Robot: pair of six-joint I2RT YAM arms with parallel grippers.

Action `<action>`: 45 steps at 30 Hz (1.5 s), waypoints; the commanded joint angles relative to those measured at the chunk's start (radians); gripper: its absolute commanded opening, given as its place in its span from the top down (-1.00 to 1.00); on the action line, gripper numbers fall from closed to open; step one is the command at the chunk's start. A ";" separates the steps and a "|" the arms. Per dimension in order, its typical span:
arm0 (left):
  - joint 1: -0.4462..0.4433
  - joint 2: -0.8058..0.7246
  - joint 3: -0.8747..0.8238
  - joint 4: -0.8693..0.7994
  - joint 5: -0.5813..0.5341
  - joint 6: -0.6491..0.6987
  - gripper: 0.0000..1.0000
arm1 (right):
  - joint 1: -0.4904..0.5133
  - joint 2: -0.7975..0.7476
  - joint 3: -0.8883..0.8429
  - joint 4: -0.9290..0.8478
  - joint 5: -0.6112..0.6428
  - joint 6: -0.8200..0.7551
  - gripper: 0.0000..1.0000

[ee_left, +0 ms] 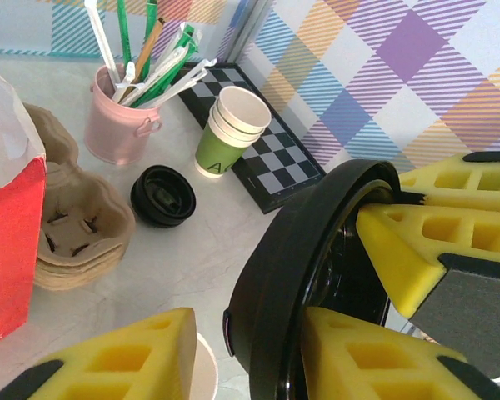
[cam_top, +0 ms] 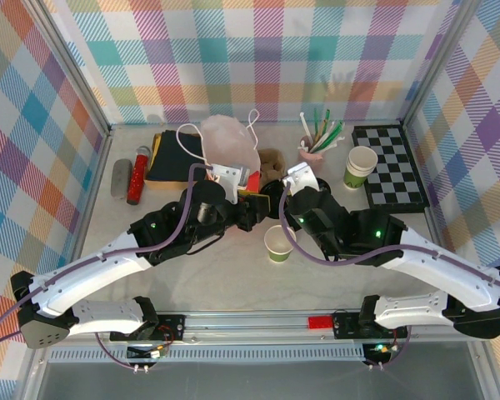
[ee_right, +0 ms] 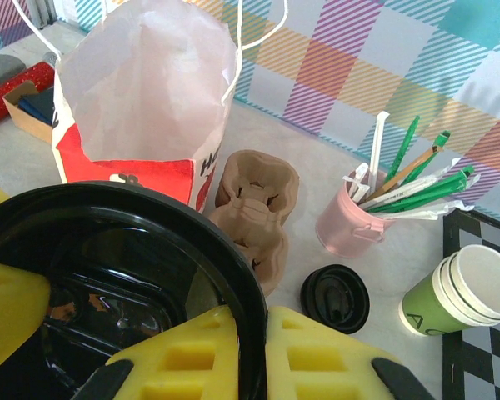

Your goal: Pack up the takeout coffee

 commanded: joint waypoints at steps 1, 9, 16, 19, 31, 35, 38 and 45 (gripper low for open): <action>-0.006 0.000 0.029 0.018 -0.018 0.012 0.28 | 0.009 -0.008 0.031 0.004 0.034 0.011 0.77; -0.006 0.002 0.029 0.004 -0.020 0.017 0.52 | 0.019 -0.008 0.030 0.002 0.035 0.017 0.77; -0.007 -0.002 0.027 -0.008 -0.029 0.034 0.59 | 0.022 0.002 0.045 -0.011 0.031 0.016 0.72; -0.006 0.000 0.027 -0.014 -0.042 0.043 0.64 | 0.025 0.005 0.053 -0.020 0.029 0.021 0.69; -0.007 -0.026 -0.005 0.018 -0.076 0.071 0.74 | 0.025 -0.006 0.094 -0.054 -0.072 0.047 0.37; -0.006 -0.048 -0.019 0.045 -0.089 0.091 0.76 | 0.025 -0.018 0.098 -0.067 -0.110 0.063 0.15; -0.006 -0.067 -0.028 0.050 -0.116 0.117 0.77 | 0.025 -0.041 0.094 -0.069 -0.128 0.077 0.10; -0.006 -0.090 -0.038 0.092 -0.171 0.169 0.78 | 0.025 -0.081 0.101 -0.098 -0.145 0.121 -0.06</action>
